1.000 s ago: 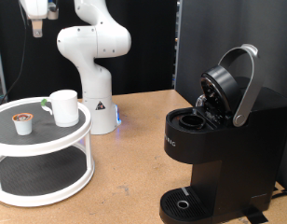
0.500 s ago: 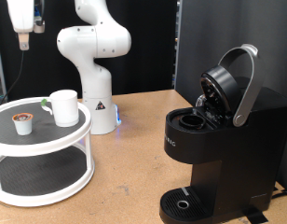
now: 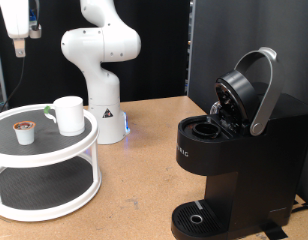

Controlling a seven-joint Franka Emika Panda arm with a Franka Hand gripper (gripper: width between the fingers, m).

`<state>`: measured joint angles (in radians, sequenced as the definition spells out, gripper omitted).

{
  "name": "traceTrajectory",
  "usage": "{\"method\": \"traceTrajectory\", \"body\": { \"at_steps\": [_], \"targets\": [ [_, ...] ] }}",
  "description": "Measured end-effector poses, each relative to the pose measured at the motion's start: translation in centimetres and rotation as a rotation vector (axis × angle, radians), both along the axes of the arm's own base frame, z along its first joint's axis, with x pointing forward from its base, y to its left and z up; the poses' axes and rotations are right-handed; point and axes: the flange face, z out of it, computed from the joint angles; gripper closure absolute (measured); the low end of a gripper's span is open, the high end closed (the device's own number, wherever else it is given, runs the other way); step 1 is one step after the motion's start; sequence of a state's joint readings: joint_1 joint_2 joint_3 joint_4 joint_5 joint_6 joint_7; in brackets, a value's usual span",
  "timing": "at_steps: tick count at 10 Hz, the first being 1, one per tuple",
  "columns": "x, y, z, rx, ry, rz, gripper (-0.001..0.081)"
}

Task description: Make a cup of coffee with the keurig machine

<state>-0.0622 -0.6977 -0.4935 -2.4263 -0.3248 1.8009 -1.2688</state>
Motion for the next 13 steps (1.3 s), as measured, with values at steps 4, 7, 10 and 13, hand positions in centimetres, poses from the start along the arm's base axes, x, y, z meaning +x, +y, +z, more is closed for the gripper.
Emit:
{"method": "traceTrajectory", "body": {
  "at_steps": [4, 7, 10, 13],
  "targets": [
    [0.2, 0.2, -1.7, -0.005, -0.005, 0.052, 0.0003],
    [0.3, 0.2, -4.6, -0.02, -0.029, 0.064, 0.0003],
    [-0.1, -0.3, -7.2, -0.05, -0.012, 0.058, 0.0003],
    [-0.4, -0.9, -9.7, -0.098, 0.04, 0.002, 0.0003]
  ]
}}
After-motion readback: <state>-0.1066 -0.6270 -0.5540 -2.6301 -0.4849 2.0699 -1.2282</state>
